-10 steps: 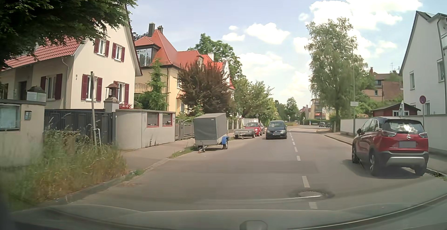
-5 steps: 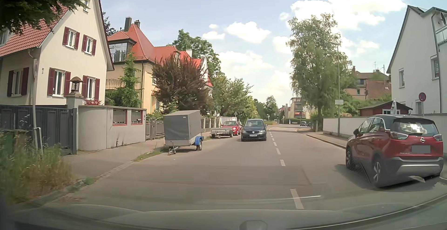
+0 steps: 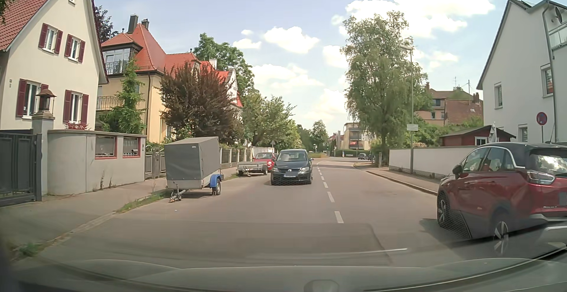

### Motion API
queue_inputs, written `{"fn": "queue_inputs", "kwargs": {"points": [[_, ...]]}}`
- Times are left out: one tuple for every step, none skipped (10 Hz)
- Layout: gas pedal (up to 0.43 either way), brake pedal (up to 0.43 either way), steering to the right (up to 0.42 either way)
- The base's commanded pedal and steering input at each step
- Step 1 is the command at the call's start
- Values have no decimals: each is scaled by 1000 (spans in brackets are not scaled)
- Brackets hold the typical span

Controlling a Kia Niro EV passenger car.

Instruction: Follow the waypoints while adhering to traffic rules and regulations

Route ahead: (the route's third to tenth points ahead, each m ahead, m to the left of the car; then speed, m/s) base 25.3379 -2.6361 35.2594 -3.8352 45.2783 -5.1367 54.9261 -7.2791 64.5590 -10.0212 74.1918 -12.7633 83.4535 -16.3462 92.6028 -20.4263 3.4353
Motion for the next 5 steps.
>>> {"fn": "queue_inputs", "kwargs": {"points": [[0, 0, 158], [0, 0, 131], [0, 0, 104], [0, 0, 79], [0, 0, 66]]}}
